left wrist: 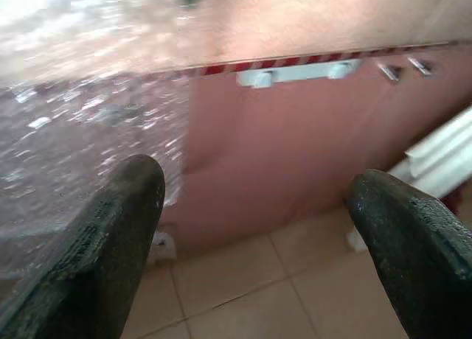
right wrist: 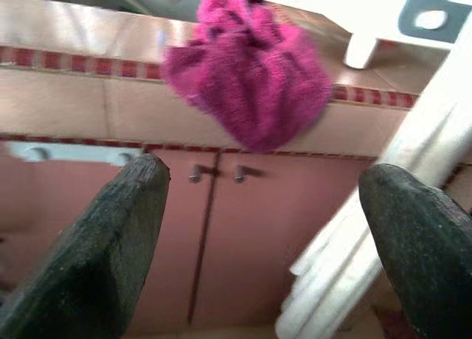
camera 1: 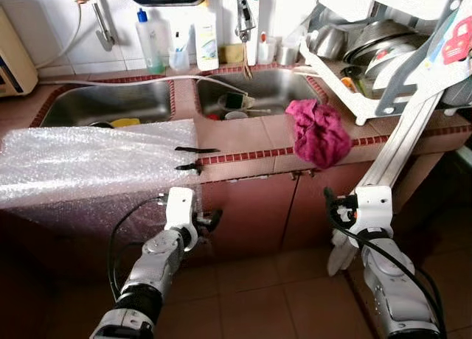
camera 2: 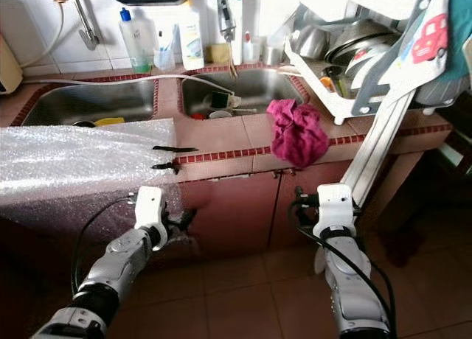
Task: Kitchen organization
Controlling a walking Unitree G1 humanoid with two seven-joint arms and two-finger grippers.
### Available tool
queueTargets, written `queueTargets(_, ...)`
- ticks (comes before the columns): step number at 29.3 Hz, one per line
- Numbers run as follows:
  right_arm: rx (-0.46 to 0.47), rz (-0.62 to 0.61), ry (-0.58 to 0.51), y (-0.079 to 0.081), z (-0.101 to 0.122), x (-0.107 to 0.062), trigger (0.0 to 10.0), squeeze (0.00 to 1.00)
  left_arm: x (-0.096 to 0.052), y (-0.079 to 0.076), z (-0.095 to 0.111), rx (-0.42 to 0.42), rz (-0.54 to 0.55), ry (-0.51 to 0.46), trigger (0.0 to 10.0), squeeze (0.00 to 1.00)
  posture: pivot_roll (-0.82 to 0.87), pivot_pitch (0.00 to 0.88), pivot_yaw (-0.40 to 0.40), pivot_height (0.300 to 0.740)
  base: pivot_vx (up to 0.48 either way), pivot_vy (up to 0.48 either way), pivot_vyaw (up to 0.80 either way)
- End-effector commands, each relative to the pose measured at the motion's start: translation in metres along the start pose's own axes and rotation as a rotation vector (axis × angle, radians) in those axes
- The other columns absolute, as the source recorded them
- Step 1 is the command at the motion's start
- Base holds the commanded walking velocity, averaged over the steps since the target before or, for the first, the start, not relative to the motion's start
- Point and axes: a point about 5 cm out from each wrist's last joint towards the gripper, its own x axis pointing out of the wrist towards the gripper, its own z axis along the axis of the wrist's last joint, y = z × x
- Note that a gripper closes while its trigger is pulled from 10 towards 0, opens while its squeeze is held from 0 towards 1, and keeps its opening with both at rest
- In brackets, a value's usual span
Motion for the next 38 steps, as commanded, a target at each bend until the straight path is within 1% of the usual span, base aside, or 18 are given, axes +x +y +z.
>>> queueTargets(1, 0.0, 0.006, 0.003, 0.001, -0.002, 0.0, 10.0, 0.0, 0.0, 0.009, 0.003, -0.001, 0.029, -0.002, 10.0, 0.0, -0.06, 0.0, 0.051, 0.74, 0.0, 0.0, 0.0)
queueTargets(5, 0.001, 0.005, 0.001, 0.002, -0.002, 0.001, 10.0, 0.0, 0.002, 0.012, 0.004, 0.005, 0.032, 0.002, 10.0, 0.0, -0.07, 0.0, 0.053, 0.74, 0.0, 0.0, 0.0)
queueTargets(8, -0.002, 0.006, 0.004, 0.003, -0.002, 0.002, 10.0, 0.0, 0.002, 0.013, 0.003, 0.007, 0.036, 0.009, 10.0, 0.0, -0.06, 0.0, 0.053, 0.74, 0.0, -0.36, 0.0)
queueTargets(10, -0.001, 0.006, 0.006, 0.004, -0.003, 0.002, 10.0, 0.0, 0.002, 0.014, 0.002, 0.01, 0.036, 0.011, 10.0, 0.0, -0.07, 0.0, 0.054, 0.74, 0.0, -0.283, -0.8)
queueTargets(19, -0.004, 0.005, 0.008, 0.002, -0.005, 0.0, 10.0, 0.0, 0.001, 0.014, -0.005, 0.004, 0.029, 0.025, 10.0, 0.0, -0.07, 0.0, 0.054, 0.74, 0.0, -0.48, -0.68)
queueTargets(27, -0.003, 0.005, 0.012, 0.002, -0.006, 0.0, 10.0, 0.0, 0.001, 0.014, -0.006, 0.009, 0.025, 0.03, 10.0, 0.0, -0.07, 0.0, 0.056, 0.74, 0.0, -0.406, -0.05)
queueTargets(30, -0.003, 0.007, 0.016, 0.002, -0.007, 0.0, 10.0, 0.0, 0.001, 0.015, -0.007, -0.006, 0.034, 0.04, 10.0, 0.0, -0.07, 0.0, 0.054, 0.74, 0.0, 0.0, 0.0)
queueTargets(32, -0.004, 0.007, 0.019, 0.002, -0.009, 0.0, 10.0, 0.0, 0.001, 0.015, -0.007, -0.014, 0.019, 0.041, 10.0, 0.0, -0.07, 0.0, 0.051, 0.74, 0.0, 0.0, 0.0)
queueTargets(33, -0.005, 0.006, 0.021, 0.001, -0.009, 0.001, 10.0, 0.0, 0.002, 0.016, -0.008, -0.006, 0.01, 0.062, 10.0, 0.0, -0.06, 0.0, 0.045, 0.74, 0.0, 0.0, 0.0)
queueTargets(34, -0.006, 0.008, 0.016, 0.001, -0.006, 0.004, 10.0, 0.0, 0.001, 0.019, -0.01, -0.015, 0.023, 0.084, 10.0, 0.0, -0.06, 0.0, 0.043, 0.74, 0.0, 0.0, 0.0)
queueTargets(38, -0.009, 0.012, 0.006, 0.0, -0.001, 0.01, 10.0, 0.0, 0.0, 0.024, -0.013, -0.008, 0.043, 0.114, 10.0, 0.0, -0.06, 0.0, 0.04, 0.74, 0.0, 0.0, 0.0)
